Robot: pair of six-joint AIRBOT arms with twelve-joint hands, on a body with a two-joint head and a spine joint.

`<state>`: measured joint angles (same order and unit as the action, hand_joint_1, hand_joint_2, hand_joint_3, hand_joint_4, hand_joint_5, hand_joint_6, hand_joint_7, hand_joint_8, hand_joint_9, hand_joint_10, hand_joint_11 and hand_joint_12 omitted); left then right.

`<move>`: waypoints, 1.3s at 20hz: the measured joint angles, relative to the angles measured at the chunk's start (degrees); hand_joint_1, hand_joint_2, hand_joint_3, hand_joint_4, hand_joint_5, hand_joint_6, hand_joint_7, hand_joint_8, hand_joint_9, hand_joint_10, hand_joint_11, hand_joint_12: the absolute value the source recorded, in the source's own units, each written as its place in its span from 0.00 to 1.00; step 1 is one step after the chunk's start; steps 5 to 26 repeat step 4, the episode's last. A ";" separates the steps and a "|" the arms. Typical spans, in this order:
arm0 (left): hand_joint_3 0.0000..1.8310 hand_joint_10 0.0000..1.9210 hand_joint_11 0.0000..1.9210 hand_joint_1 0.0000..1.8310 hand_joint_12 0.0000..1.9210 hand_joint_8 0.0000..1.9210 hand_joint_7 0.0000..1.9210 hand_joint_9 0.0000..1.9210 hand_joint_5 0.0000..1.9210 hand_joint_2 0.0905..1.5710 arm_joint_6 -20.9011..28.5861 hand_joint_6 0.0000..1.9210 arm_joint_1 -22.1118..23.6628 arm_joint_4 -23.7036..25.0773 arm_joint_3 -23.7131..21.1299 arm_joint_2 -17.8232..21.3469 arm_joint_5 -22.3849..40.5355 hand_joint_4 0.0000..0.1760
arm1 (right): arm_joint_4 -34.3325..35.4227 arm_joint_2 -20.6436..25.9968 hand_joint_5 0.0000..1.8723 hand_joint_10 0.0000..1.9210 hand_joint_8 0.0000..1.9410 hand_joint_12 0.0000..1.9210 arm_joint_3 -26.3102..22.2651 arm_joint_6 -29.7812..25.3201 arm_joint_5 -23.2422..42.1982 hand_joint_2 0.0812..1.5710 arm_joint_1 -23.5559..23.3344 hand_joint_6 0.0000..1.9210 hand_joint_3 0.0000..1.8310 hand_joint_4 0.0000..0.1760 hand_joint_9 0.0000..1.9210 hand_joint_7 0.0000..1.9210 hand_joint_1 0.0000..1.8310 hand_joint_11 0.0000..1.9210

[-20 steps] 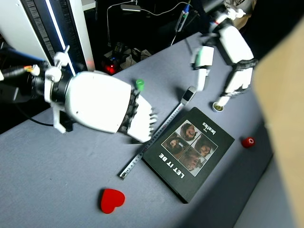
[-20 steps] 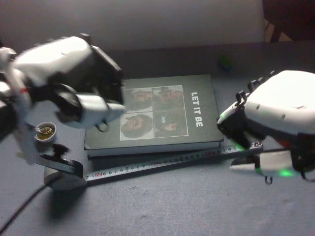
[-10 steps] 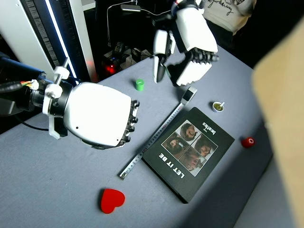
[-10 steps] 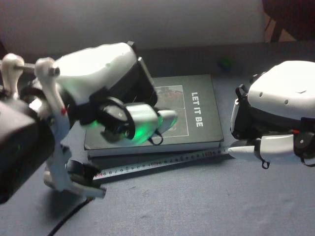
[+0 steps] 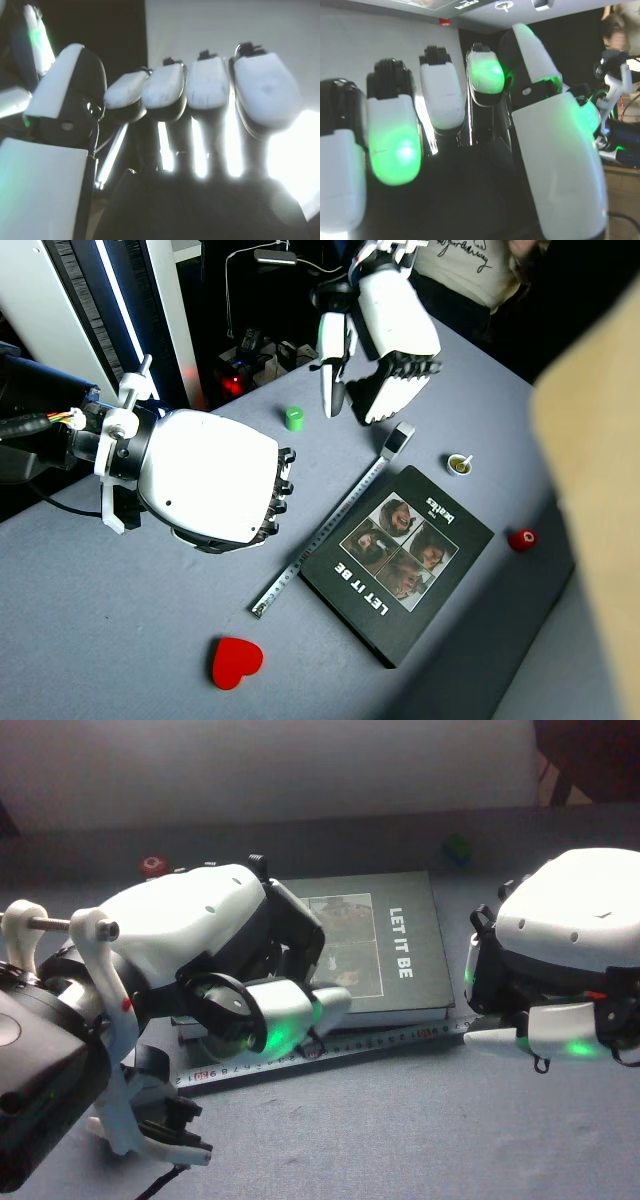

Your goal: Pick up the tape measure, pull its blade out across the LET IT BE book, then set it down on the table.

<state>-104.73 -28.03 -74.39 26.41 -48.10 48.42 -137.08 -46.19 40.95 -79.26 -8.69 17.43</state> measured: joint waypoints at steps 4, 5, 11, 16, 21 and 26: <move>0.00 0.90 0.68 0.42 1.00 0.76 0.71 0.69 0.79 0.43 0.61 0.51 -0.11 -0.02 -0.17 -0.76 0.28 0.00 | 2.89 0.00 0.70 1.00 1.00 1.00 0.46 2.73 1.75 0.84 -0.76 1.00 0.00 1.00 0.91 0.78 0.51 1.00; 0.00 0.90 0.68 0.42 1.00 0.76 0.71 0.69 0.79 0.43 0.61 0.51 -0.11 -0.02 -0.17 -0.76 0.28 0.00 | 2.89 0.00 0.70 1.00 1.00 1.00 0.46 2.73 1.75 0.84 -0.76 1.00 0.00 1.00 0.91 0.78 0.51 1.00; 0.00 0.90 0.68 0.42 1.00 0.76 0.71 0.69 0.79 0.43 0.61 0.51 -0.11 -0.02 -0.17 -0.76 0.28 0.00 | 2.89 0.00 0.70 1.00 1.00 1.00 0.46 2.73 1.75 0.84 -0.76 1.00 0.00 1.00 0.91 0.78 0.51 1.00; 0.00 0.90 0.68 0.42 1.00 0.76 0.71 0.69 0.79 0.43 0.61 0.51 -0.11 -0.02 -0.17 -0.76 0.28 0.00 | 2.89 0.00 0.70 1.00 1.00 1.00 0.46 2.73 1.75 0.84 -0.76 1.00 0.00 1.00 0.91 0.78 0.51 1.00; 0.00 0.90 0.68 0.42 1.00 0.76 0.71 0.69 0.79 0.43 0.61 0.51 -0.11 -0.02 -0.17 -0.76 0.28 0.00 | 2.89 0.00 0.70 1.00 1.00 1.00 0.46 2.73 1.75 0.84 -0.76 1.00 0.00 1.00 0.91 0.78 0.51 1.00; 0.00 0.90 0.68 0.42 1.00 0.76 0.71 0.69 0.79 0.43 0.61 0.51 -0.11 -0.02 -0.17 -0.76 0.28 0.00 | 2.89 0.00 0.70 1.00 1.00 1.00 0.46 2.73 1.75 0.84 -0.76 1.00 0.00 1.00 0.91 0.78 0.51 1.00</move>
